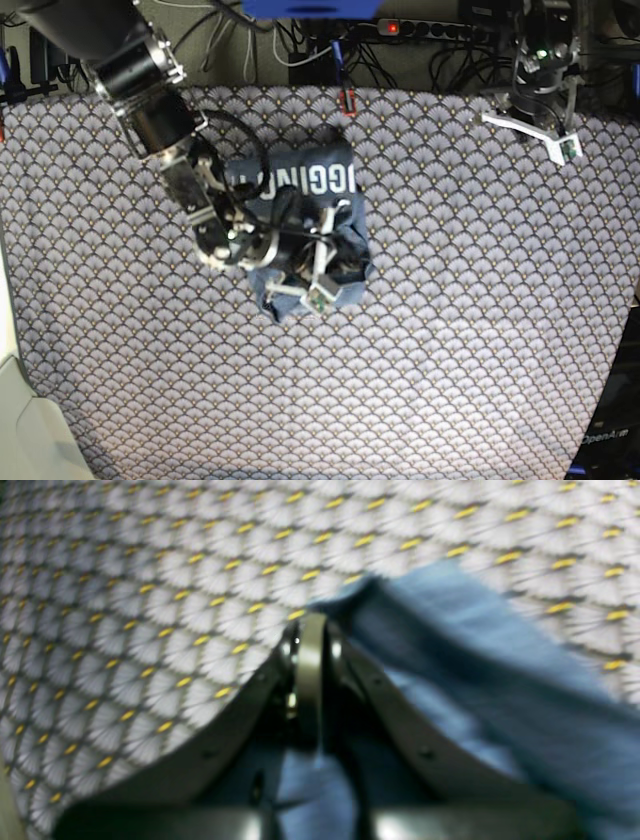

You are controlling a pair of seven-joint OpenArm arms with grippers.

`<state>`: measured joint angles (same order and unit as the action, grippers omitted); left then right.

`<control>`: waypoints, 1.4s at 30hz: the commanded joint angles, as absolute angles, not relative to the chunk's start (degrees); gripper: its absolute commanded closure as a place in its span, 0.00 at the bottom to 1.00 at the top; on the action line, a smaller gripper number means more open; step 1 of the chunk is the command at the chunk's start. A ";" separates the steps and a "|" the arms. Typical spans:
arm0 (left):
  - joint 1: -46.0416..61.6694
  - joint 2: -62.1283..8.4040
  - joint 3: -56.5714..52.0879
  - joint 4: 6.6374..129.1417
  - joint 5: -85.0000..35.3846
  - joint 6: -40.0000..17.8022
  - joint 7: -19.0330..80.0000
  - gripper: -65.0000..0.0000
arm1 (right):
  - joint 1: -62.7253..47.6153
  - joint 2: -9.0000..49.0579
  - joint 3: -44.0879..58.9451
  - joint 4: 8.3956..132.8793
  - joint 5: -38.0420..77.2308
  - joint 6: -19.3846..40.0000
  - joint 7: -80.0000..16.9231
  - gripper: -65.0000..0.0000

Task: Fold the T-shirt properly

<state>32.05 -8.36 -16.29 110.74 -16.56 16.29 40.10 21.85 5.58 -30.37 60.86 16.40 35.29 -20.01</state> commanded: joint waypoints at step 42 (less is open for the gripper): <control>37.41 -9.45 -15.08 114.59 -16.31 15.96 38.46 0.99 | 10.51 21.41 -13.23 89.89 17.10 24.40 -23.60 1.00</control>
